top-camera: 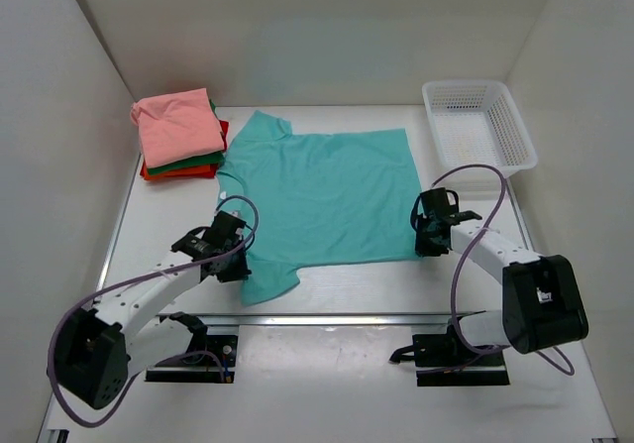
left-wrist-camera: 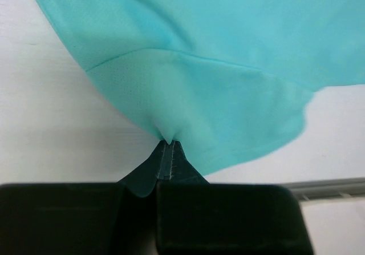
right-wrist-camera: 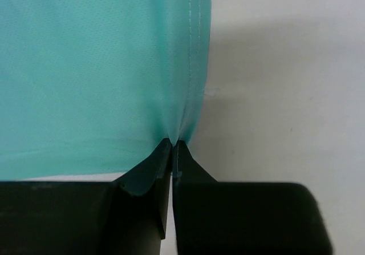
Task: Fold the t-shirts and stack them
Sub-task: Grap the side of the flattened tshirt closest away from the robot with both arms
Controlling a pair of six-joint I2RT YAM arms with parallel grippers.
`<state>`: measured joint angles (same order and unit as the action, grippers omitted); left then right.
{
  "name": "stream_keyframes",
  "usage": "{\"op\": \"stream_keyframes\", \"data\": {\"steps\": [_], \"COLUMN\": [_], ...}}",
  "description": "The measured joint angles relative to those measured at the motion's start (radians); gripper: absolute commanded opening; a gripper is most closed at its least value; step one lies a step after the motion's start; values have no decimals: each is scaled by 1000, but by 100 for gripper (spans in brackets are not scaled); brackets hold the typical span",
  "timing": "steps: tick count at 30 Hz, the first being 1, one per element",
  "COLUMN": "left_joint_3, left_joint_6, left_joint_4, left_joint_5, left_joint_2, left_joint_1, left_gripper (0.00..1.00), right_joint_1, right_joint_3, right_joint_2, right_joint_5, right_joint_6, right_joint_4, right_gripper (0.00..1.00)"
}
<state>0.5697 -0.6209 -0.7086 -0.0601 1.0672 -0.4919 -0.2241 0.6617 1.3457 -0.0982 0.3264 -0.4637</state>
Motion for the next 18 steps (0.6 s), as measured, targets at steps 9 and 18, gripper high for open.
{"op": "stream_keyframes", "data": {"steps": [9, 18], "left_joint_3": [166, 270], "left_joint_6": [57, 159], "left_joint_4": [-121, -74], "left_joint_5": [43, 61], "left_joint_2": [-184, -24], "left_joint_1": [96, 220], "left_gripper": [0, 0], "right_joint_1": [-31, -8], "right_joint_3": [48, 143], "right_joint_2": [-164, -70], "right_joint_5": [18, 32], "right_joint_6": [5, -60], "right_joint_4": [-188, -251], "right_gripper": [0, 0]}}
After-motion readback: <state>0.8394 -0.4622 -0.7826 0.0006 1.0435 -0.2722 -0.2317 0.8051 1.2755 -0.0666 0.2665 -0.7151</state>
